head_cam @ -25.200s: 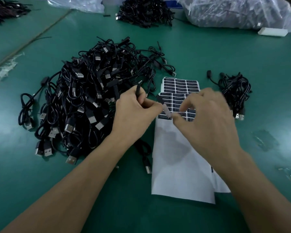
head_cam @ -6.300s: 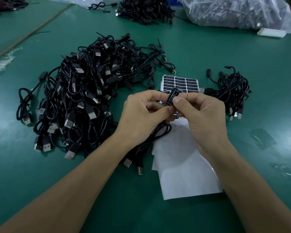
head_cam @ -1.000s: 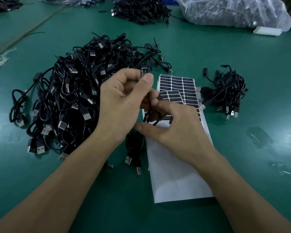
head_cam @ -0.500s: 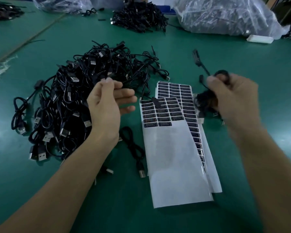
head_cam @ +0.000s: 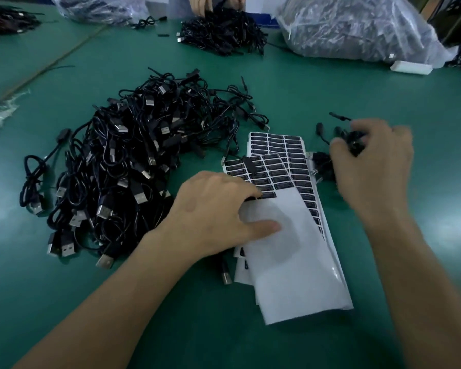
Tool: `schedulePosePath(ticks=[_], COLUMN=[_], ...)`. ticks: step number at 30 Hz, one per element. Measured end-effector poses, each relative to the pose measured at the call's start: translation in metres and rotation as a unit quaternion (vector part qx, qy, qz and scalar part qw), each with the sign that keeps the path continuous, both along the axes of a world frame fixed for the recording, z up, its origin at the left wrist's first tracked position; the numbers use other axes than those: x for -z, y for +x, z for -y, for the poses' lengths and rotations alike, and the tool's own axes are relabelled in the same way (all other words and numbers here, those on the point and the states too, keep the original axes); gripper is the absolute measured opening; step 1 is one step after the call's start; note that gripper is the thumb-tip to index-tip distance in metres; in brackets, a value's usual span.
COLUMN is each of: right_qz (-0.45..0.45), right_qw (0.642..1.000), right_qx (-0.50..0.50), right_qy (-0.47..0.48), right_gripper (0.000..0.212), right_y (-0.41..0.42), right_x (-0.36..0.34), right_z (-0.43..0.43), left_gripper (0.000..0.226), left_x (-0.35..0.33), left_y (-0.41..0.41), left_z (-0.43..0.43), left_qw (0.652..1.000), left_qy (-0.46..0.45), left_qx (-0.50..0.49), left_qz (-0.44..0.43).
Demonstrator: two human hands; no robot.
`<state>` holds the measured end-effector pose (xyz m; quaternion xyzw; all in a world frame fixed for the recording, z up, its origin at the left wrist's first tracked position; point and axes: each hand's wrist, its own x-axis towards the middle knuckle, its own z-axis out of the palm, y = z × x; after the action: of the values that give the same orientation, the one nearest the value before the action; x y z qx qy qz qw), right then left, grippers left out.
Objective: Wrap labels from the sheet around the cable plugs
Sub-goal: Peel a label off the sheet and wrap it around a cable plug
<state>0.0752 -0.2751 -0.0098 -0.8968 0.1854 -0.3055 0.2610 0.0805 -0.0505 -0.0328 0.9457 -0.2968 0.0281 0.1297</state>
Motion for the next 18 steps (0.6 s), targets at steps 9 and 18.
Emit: schedulePosePath(ticks=[9, 18], right_qz=[-0.109, -0.127], right_qw=[0.972, 0.971], right_qx=[-0.207, -0.199], right_qy=[-0.005, -0.03], right_gripper=[0.01, 0.006], right_y=[-0.012, -0.019], right_x=[0.039, 0.043], right_z=[-0.055, -0.058], left_gripper=[0.029, 0.047], left_x=[-0.005, -0.003], left_y=[0.013, 0.067], left_z=[0.0, 0.016], left_qw=[0.996, 0.987], left_qy=[-0.067, 0.121], left_qx=[-0.002, -0.042], left_qz=[-0.061, 0.102])
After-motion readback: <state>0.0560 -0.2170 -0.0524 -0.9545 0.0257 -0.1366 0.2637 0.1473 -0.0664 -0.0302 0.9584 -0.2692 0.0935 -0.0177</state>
